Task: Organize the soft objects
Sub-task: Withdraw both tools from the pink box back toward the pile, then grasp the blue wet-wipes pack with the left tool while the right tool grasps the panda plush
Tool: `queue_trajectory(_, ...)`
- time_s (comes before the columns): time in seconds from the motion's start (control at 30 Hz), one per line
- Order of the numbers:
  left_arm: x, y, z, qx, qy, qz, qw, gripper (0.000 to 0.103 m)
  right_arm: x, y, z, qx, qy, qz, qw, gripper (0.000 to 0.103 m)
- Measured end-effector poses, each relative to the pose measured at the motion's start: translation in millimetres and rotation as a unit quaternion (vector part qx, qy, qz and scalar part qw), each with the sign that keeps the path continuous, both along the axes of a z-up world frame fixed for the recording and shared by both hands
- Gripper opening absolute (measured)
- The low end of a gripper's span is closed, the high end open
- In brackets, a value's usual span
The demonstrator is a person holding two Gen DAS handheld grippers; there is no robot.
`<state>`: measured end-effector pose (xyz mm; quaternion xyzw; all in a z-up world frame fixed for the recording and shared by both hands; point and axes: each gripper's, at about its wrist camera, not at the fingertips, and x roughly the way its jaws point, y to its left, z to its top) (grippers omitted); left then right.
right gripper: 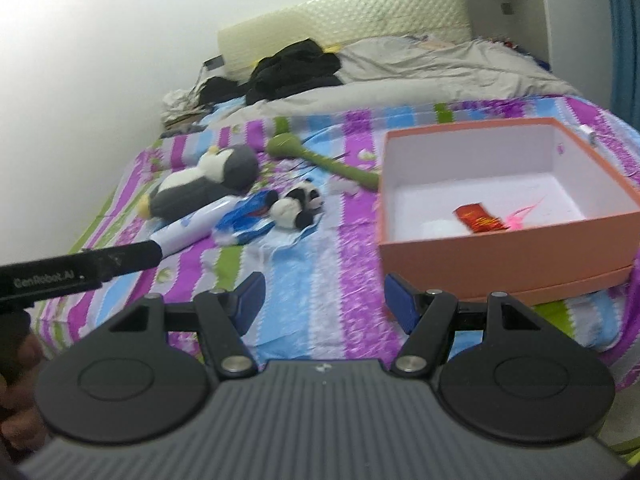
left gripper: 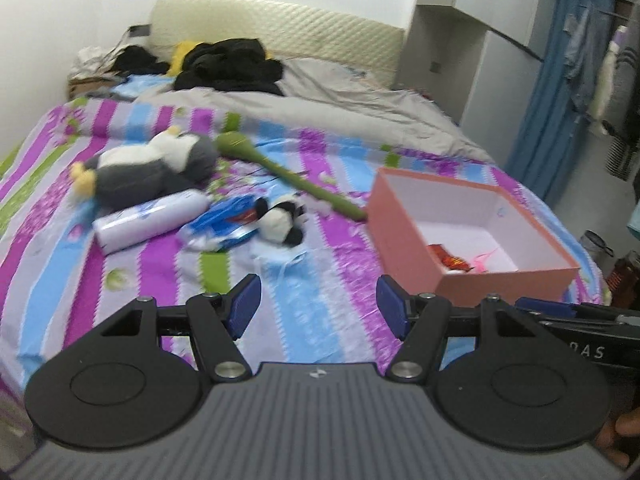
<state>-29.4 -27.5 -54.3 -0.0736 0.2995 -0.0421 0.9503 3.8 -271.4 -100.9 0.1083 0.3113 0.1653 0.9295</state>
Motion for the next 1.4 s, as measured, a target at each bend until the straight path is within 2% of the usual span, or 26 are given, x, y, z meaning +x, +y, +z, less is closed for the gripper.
queue_trajectory(0.13, -6.5, 18.8, -12.8, -0.010, 0.013, 0.025, 0.9996, 0.069, 0.2, 18.0, -3.5, -0.007, 0.002, 0.023, 1.000, 0.068)
queue_trajectory(0.33, 11.0, 37.5, -33.5, -0.009, 0.032, 0.047, 0.9983, 0.069, 13.9, 35.8, -14.1, -0.013, 0.011, 0.040, 0.999, 0.068)
queue_trajectory(0.97, 137.8, 77.9, -110.3, 0.001, 0.070, 0.076, 0.9946, 0.069, 113.9, 83.4, -57.0, -0.030, 0.032, 0.072, 0.996, 0.068)
queue_trajectory(1.03, 151.9, 82.1, -118.4, 0.007, 0.071, 0.078, 0.9944, 0.070, 126.7, 89.5, -63.0, -0.032, 0.033, 0.074, 0.996, 0.068)
queue_trajectory(1.17, 178.0, 88.6, -132.0, 0.030, 0.069, 0.082, 0.9938, 0.080, 153.1, 102.4, -74.9, -0.031, 0.037, 0.076, 0.996, 0.068)
queue_trajectory(1.4, 225.2, 87.9, -157.6, 0.089, 0.070, 0.063, 0.9915, 0.080, 197.7, 124.8, -91.6, -0.038, 0.039, 0.078, 0.996, 0.068)
